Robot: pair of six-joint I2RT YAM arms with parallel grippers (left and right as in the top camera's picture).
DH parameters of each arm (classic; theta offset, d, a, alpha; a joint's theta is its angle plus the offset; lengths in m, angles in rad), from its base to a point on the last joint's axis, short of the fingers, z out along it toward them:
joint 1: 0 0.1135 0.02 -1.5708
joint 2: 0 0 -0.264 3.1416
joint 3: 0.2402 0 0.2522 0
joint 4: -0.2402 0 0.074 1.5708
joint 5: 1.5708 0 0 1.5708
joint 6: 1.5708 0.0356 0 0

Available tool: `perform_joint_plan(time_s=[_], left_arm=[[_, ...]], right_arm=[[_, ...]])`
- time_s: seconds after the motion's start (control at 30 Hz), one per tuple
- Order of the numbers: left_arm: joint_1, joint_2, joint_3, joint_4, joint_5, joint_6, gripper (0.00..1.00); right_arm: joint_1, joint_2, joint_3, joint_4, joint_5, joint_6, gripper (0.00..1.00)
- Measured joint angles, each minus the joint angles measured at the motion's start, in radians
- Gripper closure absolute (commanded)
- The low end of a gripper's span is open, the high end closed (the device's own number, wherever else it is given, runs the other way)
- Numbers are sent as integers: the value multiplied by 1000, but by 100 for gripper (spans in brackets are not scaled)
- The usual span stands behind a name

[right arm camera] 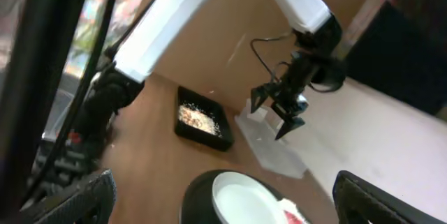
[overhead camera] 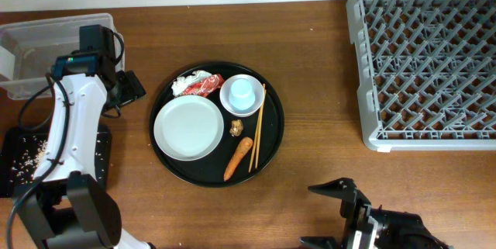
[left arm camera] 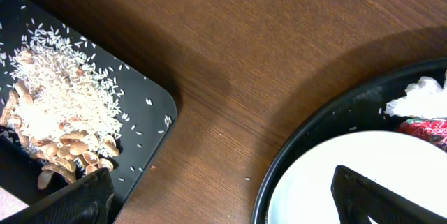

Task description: Sort waste into correct bins and load items into the dishwasher rack

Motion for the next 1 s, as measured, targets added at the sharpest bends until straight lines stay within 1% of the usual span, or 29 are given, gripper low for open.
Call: perform_joint_plan(time_s=[0.07, 0.2, 0.33, 0.37, 0.47, 0.53, 0.67, 0.73, 0.83, 0.9, 0.97, 1.0], left_arm=[[0, 0, 0, 0, 0, 0, 1], [0, 0, 0, 0, 0, 0, 1], [0, 0, 0, 0, 0, 0, 1], [0, 0, 0, 0, 0, 0, 1], [0, 0, 0, 0, 0, 0, 1], [0, 0, 0, 0, 0, 0, 1], [0, 0, 0, -1, -3, 0, 1], [0, 0, 0, 0, -4, 0, 1], [0, 0, 1, -2, -3, 0, 1], [0, 0, 1, 0, -4, 0, 1], [0, 0, 1, -2, -3, 0, 1], [0, 0, 1, -1, -3, 0, 1]], right_arm=[[0, 0, 0, 2, 47, 66, 2], [0, 0, 0, 24, 230, 244, 2], [0, 0, 0, 45, 432, 425, 2], [0, 0, 0, 39, 520, 463, 2], [0, 18, 21, 31, 652, 518, 2], [0, 56, 72, 3, 724, 522, 2], [0, 240, 259, -117, 788, 498, 2], [0, 386, 398, -193, 789, 473, 2], [0, 617, 624, -312, 733, 418, 2], [5, 782, 818, -497, 669, 378, 2], [26, 908, 961, -669, 634, 334, 2], [61, 993, 1064, -798, 616, 304, 2]])
